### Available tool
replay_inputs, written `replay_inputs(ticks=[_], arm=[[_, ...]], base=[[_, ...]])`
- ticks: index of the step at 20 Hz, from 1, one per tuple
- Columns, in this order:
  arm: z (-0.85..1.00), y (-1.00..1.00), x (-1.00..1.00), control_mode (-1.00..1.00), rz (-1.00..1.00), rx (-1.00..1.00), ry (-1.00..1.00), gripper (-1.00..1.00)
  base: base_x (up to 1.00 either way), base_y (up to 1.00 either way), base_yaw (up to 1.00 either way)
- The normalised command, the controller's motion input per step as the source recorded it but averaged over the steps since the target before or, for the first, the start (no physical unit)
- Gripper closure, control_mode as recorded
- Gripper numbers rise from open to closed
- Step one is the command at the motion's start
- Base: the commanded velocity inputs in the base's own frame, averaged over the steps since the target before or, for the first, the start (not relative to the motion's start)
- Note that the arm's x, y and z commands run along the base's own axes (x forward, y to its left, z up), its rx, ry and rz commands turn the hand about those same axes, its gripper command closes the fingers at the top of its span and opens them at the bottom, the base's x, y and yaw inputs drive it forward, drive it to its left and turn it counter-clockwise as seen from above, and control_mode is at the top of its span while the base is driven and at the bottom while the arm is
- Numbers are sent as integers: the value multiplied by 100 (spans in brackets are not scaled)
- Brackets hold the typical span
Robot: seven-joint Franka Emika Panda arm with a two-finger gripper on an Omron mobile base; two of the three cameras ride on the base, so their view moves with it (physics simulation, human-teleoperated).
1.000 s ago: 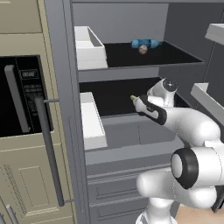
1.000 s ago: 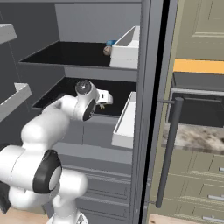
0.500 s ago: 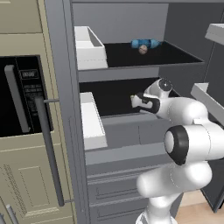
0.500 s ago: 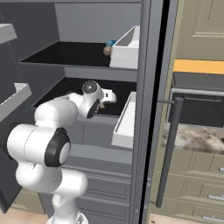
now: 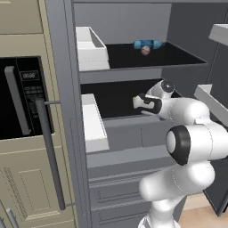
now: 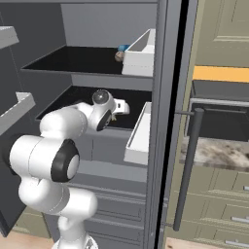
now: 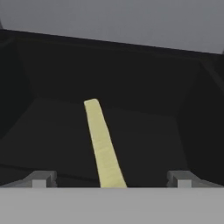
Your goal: Pick the egg and butter from the fridge and place them by the bowl for mixing.
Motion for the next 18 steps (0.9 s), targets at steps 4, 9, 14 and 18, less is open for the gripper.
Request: replay_inputs(ticks=[4,9,14,18], arm=[[-12,14,0,-100,0,0,2,-100],[-7,4,0,-100,0,0,1,-100],[0,-3,16,-100,0,0,0,-100],[-3,-2,21,-100,0,0,0,-100]], base=[[0,0,0],[0,0,0],[0,0,0],[0,0,0]])
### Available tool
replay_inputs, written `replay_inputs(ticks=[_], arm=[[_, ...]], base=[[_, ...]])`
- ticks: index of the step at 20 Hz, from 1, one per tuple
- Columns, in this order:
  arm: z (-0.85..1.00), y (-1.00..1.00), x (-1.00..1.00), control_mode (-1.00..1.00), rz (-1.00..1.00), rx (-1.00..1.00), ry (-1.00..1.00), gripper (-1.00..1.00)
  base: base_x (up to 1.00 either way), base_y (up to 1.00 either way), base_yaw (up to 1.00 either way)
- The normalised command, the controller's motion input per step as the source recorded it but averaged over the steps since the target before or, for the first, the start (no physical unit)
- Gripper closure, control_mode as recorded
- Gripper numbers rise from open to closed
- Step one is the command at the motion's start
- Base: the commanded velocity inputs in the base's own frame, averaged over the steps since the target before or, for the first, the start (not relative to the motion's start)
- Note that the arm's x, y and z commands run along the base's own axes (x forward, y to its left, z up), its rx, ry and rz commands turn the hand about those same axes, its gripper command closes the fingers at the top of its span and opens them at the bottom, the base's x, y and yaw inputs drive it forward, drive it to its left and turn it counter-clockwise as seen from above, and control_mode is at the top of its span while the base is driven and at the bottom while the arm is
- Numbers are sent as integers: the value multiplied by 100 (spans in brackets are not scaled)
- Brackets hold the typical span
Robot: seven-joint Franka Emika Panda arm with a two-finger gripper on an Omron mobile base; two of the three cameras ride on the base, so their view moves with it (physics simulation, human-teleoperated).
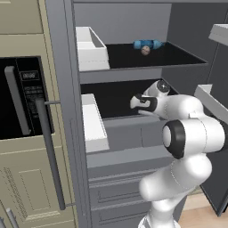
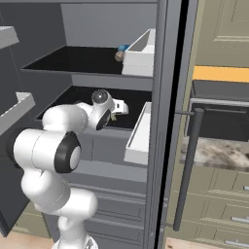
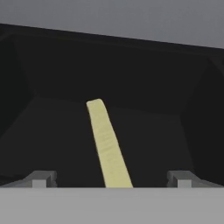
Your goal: Pick the egg and butter from the fridge and place them by the bowl for mixing.
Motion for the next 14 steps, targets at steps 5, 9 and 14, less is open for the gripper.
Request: replay_inputs(ticks=[5,9,14], arm=[[-11,-1,12,-100,0,0,0,-100],[-30,0,2,-100,0,-3,0,-100],[-21,0,7,-100,0,-1,0,-100]], base=[[0,0,0],[0,0,0],[0,0,0]])
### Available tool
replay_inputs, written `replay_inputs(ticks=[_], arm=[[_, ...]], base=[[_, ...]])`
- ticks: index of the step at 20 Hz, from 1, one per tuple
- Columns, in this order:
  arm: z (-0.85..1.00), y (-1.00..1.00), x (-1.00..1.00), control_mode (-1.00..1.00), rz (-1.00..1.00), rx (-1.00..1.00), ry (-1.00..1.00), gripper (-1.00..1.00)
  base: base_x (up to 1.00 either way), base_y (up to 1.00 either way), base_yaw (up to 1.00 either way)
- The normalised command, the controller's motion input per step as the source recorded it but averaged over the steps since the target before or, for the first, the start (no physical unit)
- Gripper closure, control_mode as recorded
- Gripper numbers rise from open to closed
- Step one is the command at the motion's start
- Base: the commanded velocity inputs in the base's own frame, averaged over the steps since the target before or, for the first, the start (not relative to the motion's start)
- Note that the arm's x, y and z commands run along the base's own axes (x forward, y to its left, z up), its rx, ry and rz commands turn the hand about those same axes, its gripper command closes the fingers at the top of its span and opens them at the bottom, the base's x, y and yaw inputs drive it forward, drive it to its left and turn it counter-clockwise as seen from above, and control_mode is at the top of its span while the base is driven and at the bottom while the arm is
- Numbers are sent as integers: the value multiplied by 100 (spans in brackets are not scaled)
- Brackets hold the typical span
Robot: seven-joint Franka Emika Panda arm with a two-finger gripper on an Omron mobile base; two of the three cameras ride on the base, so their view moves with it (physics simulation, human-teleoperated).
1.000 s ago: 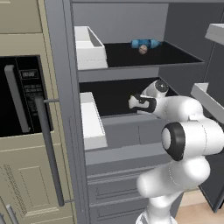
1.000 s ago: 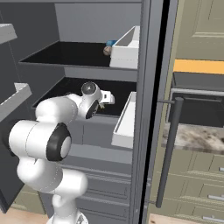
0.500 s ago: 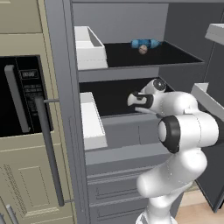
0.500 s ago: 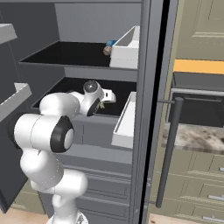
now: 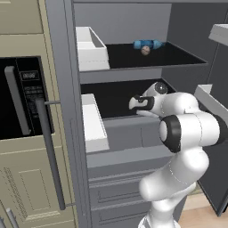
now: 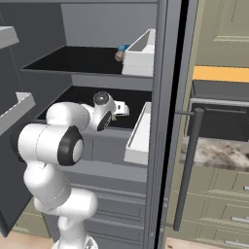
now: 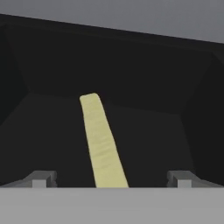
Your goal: Pick the egg and butter from the fridge and place them by the bowl for mixing.
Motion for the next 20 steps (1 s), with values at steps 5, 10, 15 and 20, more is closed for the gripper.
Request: replay_inputs(ticks=[5,10,15,20], arm=[[-15,0,5,-100,1,0,0,100],[0,0,0,-100,0,0,0,100],[3,0,-4,-100,0,0,-3,100],[41,0,-29,-100,0,3,-14,100]], base=[[0,0,0],[0,0,0],[0,0,0],[0,0,0]])
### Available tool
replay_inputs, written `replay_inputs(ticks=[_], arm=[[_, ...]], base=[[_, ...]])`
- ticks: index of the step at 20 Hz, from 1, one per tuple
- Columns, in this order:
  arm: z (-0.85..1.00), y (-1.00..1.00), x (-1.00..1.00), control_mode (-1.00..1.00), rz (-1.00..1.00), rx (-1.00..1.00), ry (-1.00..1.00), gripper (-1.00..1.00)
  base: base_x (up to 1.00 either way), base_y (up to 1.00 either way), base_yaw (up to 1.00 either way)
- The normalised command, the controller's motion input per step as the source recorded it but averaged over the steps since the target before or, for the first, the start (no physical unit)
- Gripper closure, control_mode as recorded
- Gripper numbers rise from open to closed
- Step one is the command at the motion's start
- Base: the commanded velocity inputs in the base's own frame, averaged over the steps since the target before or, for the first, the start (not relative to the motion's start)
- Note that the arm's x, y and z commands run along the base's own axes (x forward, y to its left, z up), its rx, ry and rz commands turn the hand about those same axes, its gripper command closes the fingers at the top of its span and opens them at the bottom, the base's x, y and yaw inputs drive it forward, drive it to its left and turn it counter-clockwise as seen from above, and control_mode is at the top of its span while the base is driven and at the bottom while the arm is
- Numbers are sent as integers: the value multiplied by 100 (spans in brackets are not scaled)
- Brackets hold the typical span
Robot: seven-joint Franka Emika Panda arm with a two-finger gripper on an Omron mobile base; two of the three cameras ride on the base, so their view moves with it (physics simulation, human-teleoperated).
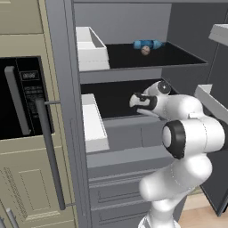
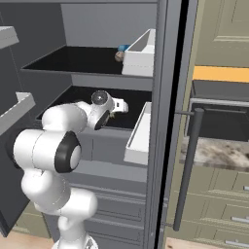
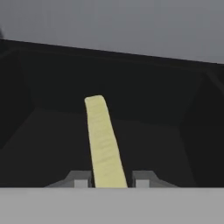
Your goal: Pick the egg and butter from the fridge and place them by the bowl for mixing.
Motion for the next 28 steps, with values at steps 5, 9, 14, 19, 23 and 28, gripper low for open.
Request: replay_inputs(ticks=[5,9,14,19,23,28], arm=[[58,-1,-91,-100,0,3,-15,100],[91,0,-100,-100,0,2,-5,100],[93,0,-100,-100,0,0,1,100],[89,0,-100,-100,0,0,13,100],[60,-1,-100,-100,0,-2,15,100],[43,-3,-100,-100,0,-3,12,100]], base=[[0,0,0],[0,0,0],[0,0,0],[0,0,0],[0,0,0],[0,0,0]])
